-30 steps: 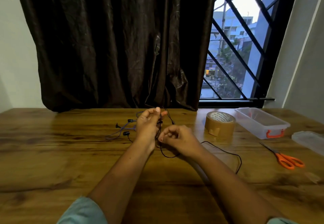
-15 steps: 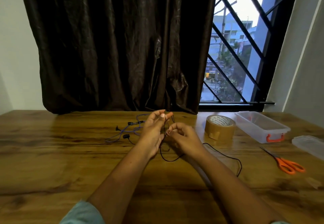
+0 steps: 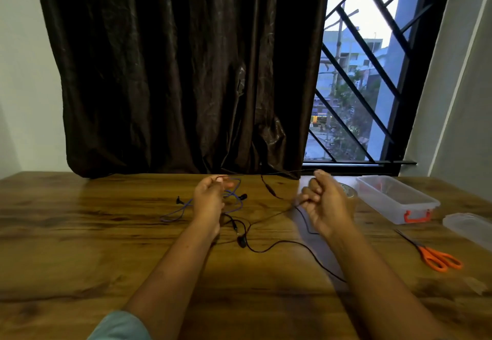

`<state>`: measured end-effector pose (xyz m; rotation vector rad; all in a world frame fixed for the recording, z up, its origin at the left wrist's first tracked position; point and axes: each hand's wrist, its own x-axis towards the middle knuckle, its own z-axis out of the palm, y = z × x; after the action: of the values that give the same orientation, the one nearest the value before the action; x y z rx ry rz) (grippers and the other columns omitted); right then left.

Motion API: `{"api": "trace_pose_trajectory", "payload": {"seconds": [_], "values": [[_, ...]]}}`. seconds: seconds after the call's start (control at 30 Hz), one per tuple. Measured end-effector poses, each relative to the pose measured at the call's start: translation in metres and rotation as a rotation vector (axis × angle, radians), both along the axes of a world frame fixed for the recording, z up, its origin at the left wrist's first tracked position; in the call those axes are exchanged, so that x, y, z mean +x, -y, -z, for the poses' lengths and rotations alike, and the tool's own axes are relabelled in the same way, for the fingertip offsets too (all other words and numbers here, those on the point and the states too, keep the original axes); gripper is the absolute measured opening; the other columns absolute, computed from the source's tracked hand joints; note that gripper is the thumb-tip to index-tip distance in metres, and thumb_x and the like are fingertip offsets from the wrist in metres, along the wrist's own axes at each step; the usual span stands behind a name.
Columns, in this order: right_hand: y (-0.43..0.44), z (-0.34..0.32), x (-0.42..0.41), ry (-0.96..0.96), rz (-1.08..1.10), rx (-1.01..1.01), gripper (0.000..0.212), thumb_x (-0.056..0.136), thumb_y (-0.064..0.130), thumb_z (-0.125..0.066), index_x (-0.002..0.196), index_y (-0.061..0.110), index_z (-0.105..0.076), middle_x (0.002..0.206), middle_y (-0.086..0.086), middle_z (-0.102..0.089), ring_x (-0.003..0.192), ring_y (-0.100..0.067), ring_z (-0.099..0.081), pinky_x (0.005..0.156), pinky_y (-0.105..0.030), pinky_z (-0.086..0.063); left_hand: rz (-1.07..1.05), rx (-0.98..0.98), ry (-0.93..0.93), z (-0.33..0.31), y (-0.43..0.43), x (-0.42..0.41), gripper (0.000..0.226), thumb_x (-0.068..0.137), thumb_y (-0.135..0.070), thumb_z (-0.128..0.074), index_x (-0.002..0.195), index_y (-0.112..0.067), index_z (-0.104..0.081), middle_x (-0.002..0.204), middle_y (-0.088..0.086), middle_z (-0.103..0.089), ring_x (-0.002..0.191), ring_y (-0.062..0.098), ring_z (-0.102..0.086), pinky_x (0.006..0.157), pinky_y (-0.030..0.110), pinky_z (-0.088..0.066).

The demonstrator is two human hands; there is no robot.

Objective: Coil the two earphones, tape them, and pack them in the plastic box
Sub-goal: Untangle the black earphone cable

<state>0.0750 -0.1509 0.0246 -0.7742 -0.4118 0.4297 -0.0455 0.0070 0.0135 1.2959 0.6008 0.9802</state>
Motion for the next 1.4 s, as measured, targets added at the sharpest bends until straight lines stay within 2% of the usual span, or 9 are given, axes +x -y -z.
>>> {"api": "trace_pose_trajectory", "payload": {"seconds": [0.2,0.43,0.6,0.77,0.9,1.0,1.13,1.27,1.4], "values": [[0.014,0.002,0.019,0.02,0.221,-0.132,0.032,0.098,0.009,-0.035,0.07,0.023,-0.041,0.049,0.004,-0.033,0.033,-0.004,-0.026,0.029,-0.011,-0.02,-0.009,-0.174,0.02,-0.008,-0.016,-0.007,0.027,0.098,-0.011,-0.034,0.09,-0.017,-0.059,0.063,-0.003,-0.05,0.041,0.007,-0.03,0.033,0.014,-0.02],[0.019,-0.002,0.013,0.04,0.397,-0.307,0.031,0.098,0.008,-0.036,0.071,0.021,-0.045,0.053,0.002,-0.04,0.032,-0.006,-0.031,0.032,-0.013,-0.021,0.054,-0.29,0.143,-0.012,-0.025,-0.021,0.026,0.097,-0.013,-0.032,0.09,-0.018,-0.057,0.087,0.0,-0.066,0.03,0.002,-0.031,0.031,0.011,-0.02],[0.017,-0.01,0.005,-0.023,0.06,-0.11,0.016,0.099,0.012,-0.04,0.084,0.014,-0.047,0.072,-0.003,-0.054,0.036,-0.004,-0.036,0.031,-0.014,-0.031,0.332,-0.242,0.21,-0.015,-0.013,-0.019,0.027,0.095,-0.013,-0.038,0.108,-0.019,-0.061,0.126,-0.003,-0.057,0.075,0.016,-0.06,0.062,0.025,-0.044],[-0.004,-0.013,-0.043,0.346,-0.317,-0.23,0.016,0.092,0.006,-0.048,0.082,0.013,-0.059,0.083,0.002,-0.07,0.062,-0.008,-0.058,0.055,-0.018,-0.048,0.681,-0.227,-0.049,-0.015,0.014,-0.011,0.053,0.089,-0.057,-0.041,0.116,-0.015,-0.06,0.121,0.006,-0.065,0.105,0.028,-0.065,0.086,0.04,-0.054],[-0.019,0.004,-0.053,0.823,-0.131,-0.487,0.012,0.087,0.003,-0.061,0.084,0.01,-0.07,0.08,-0.001,-0.07,0.073,-0.006,-0.065,0.065,-0.016,-0.049,0.642,-0.175,-0.031,-0.015,0.022,-0.007,0.018,0.092,-0.021,-0.053,0.106,-0.012,-0.059,0.1,0.011,-0.065,0.086,0.02,-0.064,0.064,0.026,-0.057],[-0.022,0.011,-0.046,0.783,0.146,-0.465,0.014,0.082,0.007,-0.069,0.09,0.018,-0.065,0.08,0.002,-0.061,0.066,-0.008,-0.055,0.059,-0.016,-0.046,0.636,-0.172,0.021,-0.011,0.015,-0.005,0.021,0.089,0.003,-0.052,0.107,-0.007,-0.058,0.092,0.007,-0.068,0.078,0.014,-0.067,0.059,0.022,-0.058],[-0.021,0.013,-0.039,0.703,0.009,-0.547,0.029,0.084,0.006,-0.066,0.108,0.017,-0.054,0.087,0.003,-0.051,0.066,-0.013,-0.05,0.055,-0.021,-0.044,0.667,-0.168,0.017,-0.007,0.017,-0.004,0.011,0.092,-0.004,-0.051,0.099,-0.007,-0.06,0.074,0.003,-0.07,0.061,0.009,-0.067,0.055,0.021,-0.057],[-0.024,0.017,-0.039,0.712,0.011,-0.598,0.009,0.085,0.015,-0.068,0.091,0.012,-0.063,0.059,0.001,-0.051,0.052,-0.011,-0.048,0.048,-0.023,-0.038,0.407,0.131,-0.208,0.006,0.013,0.005,0.009,0.095,-0.012,-0.049,0.093,-0.013,-0.058,0.078,0.004,-0.066,0.058,0.013,-0.064,0.053,0.028,-0.052],[-0.02,0.007,-0.038,0.555,0.063,-0.432,0.021,0.086,0.01,-0.065,0.067,0.013,-0.055,0.041,0.009,-0.047,0.036,-0.003,-0.04,0.038,-0.017,-0.033,0.261,1.037,-0.708,0.027,0.015,0.009,0.04,0.086,-0.027,-0.061,0.125,-0.03,-0.052,0.137,-0.006,-0.047,0.126,0.019,-0.042,0.101,0.037,-0.036]]}}
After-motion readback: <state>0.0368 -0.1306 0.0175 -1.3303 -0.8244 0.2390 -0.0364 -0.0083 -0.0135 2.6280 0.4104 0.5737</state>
